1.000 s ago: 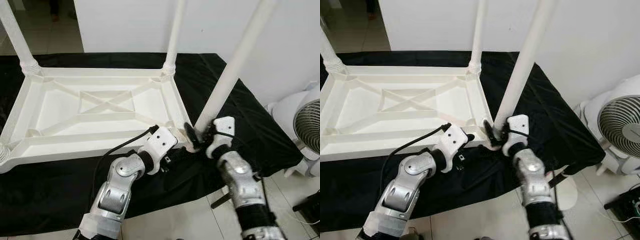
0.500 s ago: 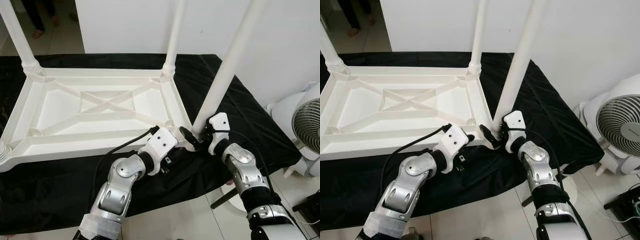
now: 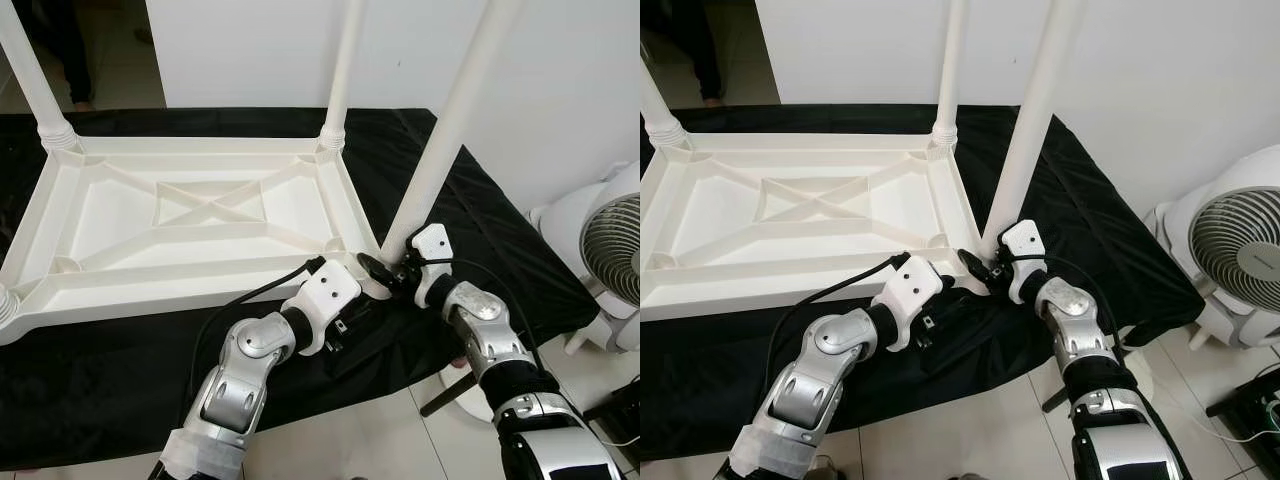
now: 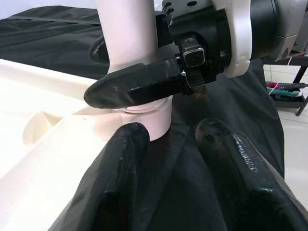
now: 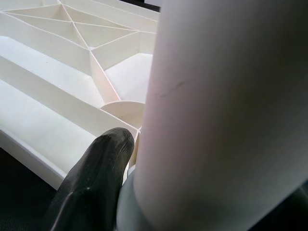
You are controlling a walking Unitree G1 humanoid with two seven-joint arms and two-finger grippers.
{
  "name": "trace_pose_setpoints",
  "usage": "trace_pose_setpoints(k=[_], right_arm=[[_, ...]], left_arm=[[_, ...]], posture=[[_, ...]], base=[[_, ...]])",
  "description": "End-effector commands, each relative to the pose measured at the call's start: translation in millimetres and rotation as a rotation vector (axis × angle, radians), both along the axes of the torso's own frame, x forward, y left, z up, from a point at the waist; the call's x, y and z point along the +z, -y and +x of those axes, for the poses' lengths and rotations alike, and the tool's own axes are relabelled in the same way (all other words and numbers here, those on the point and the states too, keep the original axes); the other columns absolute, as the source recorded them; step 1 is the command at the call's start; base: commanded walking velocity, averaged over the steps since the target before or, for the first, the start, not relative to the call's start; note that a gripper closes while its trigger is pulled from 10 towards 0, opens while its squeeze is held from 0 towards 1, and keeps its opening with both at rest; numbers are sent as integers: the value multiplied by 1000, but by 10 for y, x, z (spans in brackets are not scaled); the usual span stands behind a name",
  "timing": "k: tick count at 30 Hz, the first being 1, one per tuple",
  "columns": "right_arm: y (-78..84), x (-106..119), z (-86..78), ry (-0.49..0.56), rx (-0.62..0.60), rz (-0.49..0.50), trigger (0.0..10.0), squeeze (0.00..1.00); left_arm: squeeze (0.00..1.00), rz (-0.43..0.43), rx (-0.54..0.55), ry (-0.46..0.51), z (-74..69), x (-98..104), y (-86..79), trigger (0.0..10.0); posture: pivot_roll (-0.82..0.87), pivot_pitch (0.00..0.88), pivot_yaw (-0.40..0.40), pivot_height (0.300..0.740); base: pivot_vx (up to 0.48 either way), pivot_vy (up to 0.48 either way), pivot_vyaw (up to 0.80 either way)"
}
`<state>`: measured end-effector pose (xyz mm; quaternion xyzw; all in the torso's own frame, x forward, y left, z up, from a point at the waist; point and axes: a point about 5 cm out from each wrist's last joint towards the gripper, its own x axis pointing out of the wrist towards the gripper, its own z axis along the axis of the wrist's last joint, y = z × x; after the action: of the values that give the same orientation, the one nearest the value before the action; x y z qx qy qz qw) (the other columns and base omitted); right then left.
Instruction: Building children table
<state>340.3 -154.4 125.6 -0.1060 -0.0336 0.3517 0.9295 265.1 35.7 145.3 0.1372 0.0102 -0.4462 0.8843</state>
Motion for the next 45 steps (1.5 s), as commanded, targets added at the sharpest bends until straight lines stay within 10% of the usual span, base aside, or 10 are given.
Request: trace_pose_setpoints(k=[1, 26, 33, 34, 45], right_arm=[[23, -69, -18, -31, -9, -5, 10000, 0], [-194, -242, -253, -60, -671, 187, 10000, 0], [-319, -205, -284, -58, -656, 219, 10000, 8], [-304, -191, -289, -55, -641, 236, 10000, 1000], [-306, 6, -352, 13, -372, 248, 10000, 1000]], left_arm=[[0, -13, 57, 11, -7, 5, 10, 10000], [0, -8, 81, 14, 37, -6, -47, 10000], [0, -9, 73, 12, 20, -12, -24, 10000], [0, -10, 71, 11, 14, -14, -18, 10000], [0, -6, 68, 11, 9, -18, -32, 10000]], posture=[[80, 42, -92, 740], [73, 35, -99, 740], [72, 31, -96, 740], [73, 30, -97, 740], [73, 26, -96, 740]], base=[[0, 0, 0], [0, 0, 0], [0, 0, 0], [0, 0, 0], [0, 0, 0]])
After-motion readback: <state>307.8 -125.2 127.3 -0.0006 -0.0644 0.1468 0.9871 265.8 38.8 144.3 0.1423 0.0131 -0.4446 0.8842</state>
